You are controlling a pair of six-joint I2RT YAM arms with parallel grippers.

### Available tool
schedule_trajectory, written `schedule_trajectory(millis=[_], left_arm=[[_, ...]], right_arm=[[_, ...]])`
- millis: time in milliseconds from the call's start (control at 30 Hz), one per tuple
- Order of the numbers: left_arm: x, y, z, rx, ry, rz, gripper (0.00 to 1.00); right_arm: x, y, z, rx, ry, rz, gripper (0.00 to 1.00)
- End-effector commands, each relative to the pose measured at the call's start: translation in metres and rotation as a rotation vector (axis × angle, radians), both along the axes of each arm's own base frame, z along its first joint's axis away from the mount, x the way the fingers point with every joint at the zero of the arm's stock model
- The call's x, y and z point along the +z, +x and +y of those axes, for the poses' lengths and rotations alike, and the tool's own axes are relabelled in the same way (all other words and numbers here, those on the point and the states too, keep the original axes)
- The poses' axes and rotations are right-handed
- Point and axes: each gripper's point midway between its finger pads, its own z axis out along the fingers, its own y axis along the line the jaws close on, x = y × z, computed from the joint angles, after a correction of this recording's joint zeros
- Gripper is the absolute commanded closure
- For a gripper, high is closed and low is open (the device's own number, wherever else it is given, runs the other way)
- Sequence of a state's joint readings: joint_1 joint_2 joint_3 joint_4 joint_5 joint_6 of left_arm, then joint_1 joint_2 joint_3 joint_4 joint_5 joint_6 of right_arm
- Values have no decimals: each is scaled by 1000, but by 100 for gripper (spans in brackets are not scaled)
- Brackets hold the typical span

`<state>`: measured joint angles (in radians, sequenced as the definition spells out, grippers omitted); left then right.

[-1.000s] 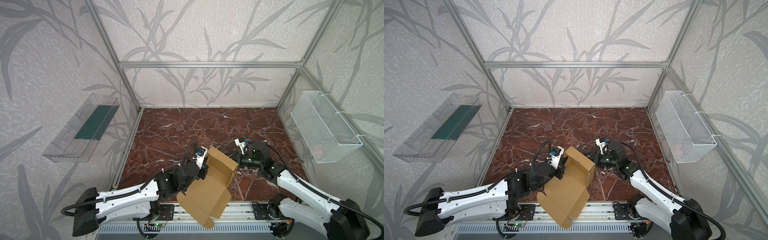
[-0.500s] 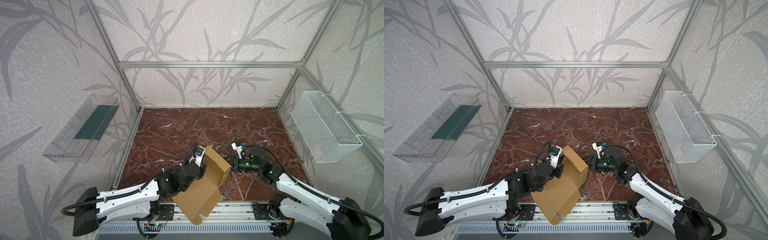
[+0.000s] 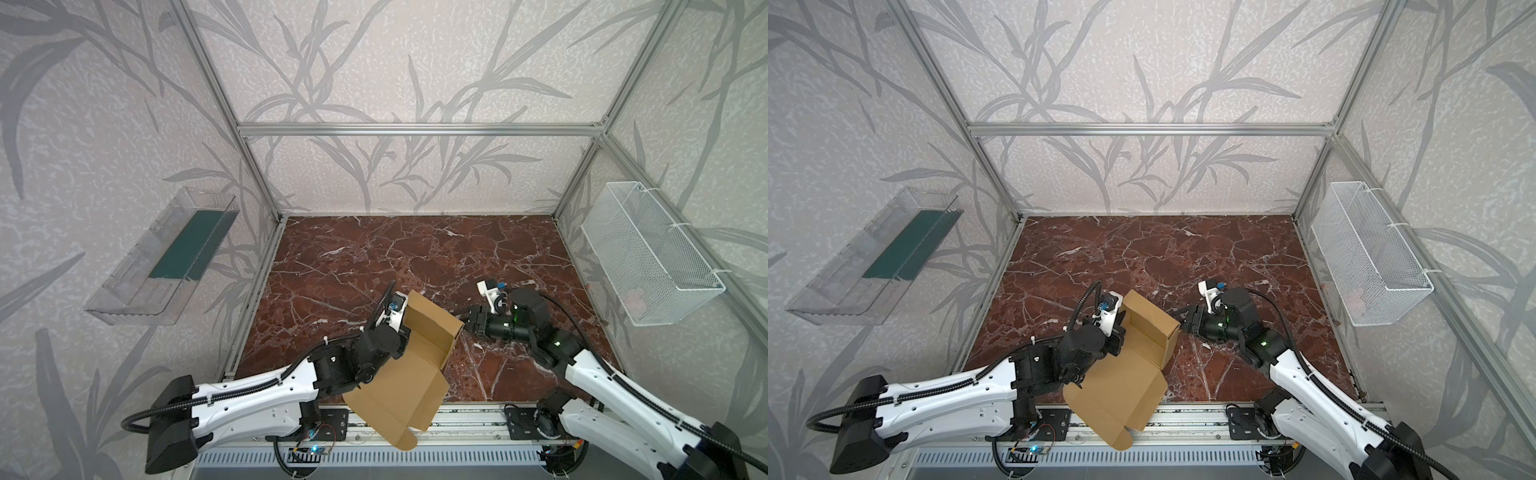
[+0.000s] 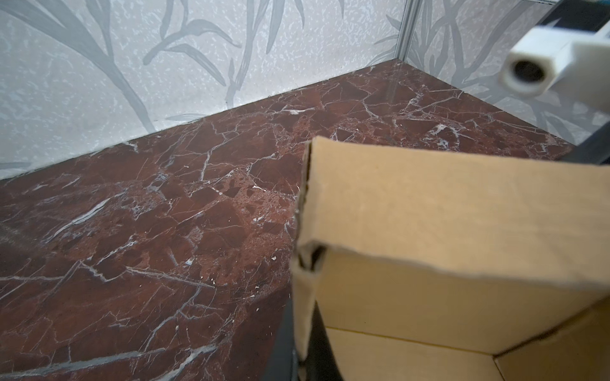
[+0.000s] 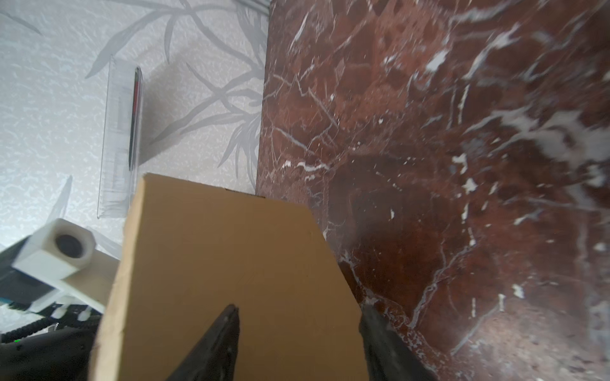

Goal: Assemble paper box
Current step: Press the paper box at the center of the table, then turn over the paper box at the center of the table.

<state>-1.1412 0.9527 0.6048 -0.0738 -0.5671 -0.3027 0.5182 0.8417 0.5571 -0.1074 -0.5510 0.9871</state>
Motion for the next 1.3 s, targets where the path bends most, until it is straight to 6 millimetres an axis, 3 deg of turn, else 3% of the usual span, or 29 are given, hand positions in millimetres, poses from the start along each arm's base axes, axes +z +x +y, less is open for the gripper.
schedule_trajectory(millis=[0, 300, 633, 967, 1100, 1267], left_arm=[[0, 4, 12, 51, -15, 25, 100], [-23, 9, 24, 125, 25, 124, 100], [-44, 12, 34, 166, 32, 197, 100], [-71, 18, 24, 154, 66, 332, 100], [-80, 23, 17, 138, 117, 396, 90], [-80, 30, 9, 120, 150, 449, 84]], right_arm=[[8, 1, -23, -37, -88, -27, 40], [29, 4, -42, -58, -226, -116, 39], [26, 3, -40, -43, -226, -112, 39], [20, 1, -36, -22, -211, -92, 38], [15, -2, -38, -11, -235, -83, 38], [7, -4, -41, 1, -274, -70, 38]])
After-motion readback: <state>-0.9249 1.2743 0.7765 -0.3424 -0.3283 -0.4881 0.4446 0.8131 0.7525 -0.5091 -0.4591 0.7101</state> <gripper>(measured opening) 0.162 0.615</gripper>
